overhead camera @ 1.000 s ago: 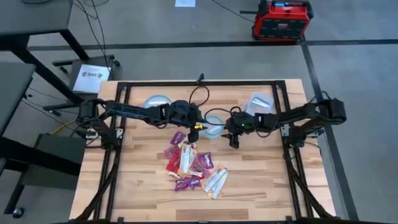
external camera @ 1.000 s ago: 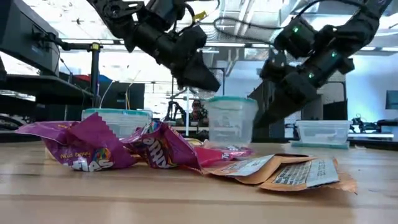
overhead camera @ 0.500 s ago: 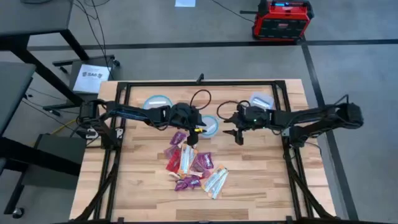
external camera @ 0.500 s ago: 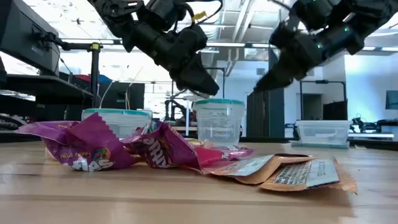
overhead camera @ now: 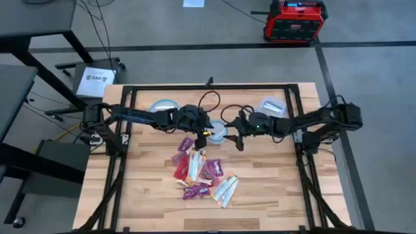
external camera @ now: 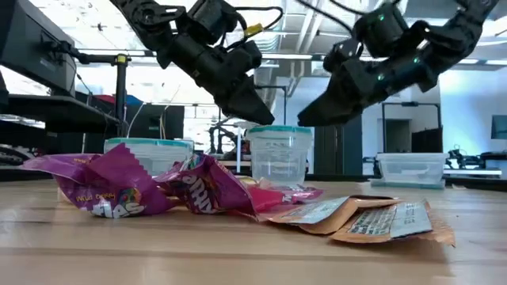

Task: Sort candy
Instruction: Open the small round transparent bin

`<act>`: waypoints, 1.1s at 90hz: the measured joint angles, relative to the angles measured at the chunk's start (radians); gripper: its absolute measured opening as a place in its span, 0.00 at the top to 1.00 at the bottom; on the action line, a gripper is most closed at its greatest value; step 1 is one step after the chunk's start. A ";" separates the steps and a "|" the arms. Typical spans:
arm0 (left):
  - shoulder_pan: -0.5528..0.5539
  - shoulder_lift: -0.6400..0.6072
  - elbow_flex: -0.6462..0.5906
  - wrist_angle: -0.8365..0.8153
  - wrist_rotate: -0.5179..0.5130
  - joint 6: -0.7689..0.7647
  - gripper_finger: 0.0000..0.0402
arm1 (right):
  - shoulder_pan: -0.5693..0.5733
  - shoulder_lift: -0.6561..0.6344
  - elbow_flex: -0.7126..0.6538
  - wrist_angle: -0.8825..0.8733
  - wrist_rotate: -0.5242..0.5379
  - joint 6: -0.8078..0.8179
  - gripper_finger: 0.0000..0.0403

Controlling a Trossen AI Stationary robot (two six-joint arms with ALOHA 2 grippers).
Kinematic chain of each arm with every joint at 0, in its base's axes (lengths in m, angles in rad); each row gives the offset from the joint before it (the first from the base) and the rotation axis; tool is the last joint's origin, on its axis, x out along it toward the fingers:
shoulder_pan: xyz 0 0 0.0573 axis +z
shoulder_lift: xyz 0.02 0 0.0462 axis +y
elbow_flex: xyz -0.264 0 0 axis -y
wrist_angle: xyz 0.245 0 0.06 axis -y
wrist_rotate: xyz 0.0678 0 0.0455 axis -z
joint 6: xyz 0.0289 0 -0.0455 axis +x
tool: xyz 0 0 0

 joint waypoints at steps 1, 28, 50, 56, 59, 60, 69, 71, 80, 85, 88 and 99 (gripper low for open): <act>-0.002 0.000 0.000 0.000 0.004 -0.001 0.68 | -0.002 0.002 0.000 -0.001 0.000 0.000 0.40; -0.005 0.006 0.001 -0.059 0.018 0.013 0.68 | -0.006 0.008 0.000 -0.005 -0.003 -0.007 0.40; 0.025 0.021 0.002 -0.057 0.017 0.042 0.68 | 0.029 0.006 0.002 -0.029 0.011 0.023 0.42; 0.034 0.022 0.001 -0.058 0.015 0.056 0.68 | 0.043 0.006 0.002 -0.031 0.007 0.022 0.43; 0.037 0.022 0.001 -0.058 0.013 0.064 0.68 | 0.047 0.006 0.002 -0.032 0.002 0.016 0.43; 0.037 0.022 0.001 -0.058 0.013 0.067 0.68 | 0.047 0.005 0.002 -0.033 0.002 0.013 0.43; 0.039 0.022 0.001 -0.056 0.008 0.087 0.68 | 0.047 -0.025 0.000 -0.053 -0.009 0.004 0.43; 0.039 0.020 0.001 -0.056 0.008 0.087 0.68 | 0.047 -0.034 0.000 -0.062 -0.009 0.004 0.43; 0.037 0.007 0.005 -0.071 0.007 0.080 0.68 | 0.046 -0.102 -0.002 -0.101 -0.009 0.004 0.43; 0.029 0.004 0.013 -0.080 0.004 0.070 0.68 | 0.046 -0.146 -0.001 -0.142 0.000 0.004 0.43; 0.025 0.003 0.022 -0.081 0.004 0.067 0.68 | 0.046 -0.169 -0.001 -0.180 0.012 0.004 0.43; 0.007 -0.006 0.053 -0.090 0.008 0.051 0.68 | 0.046 -0.250 -0.001 -0.321 0.025 0.014 0.43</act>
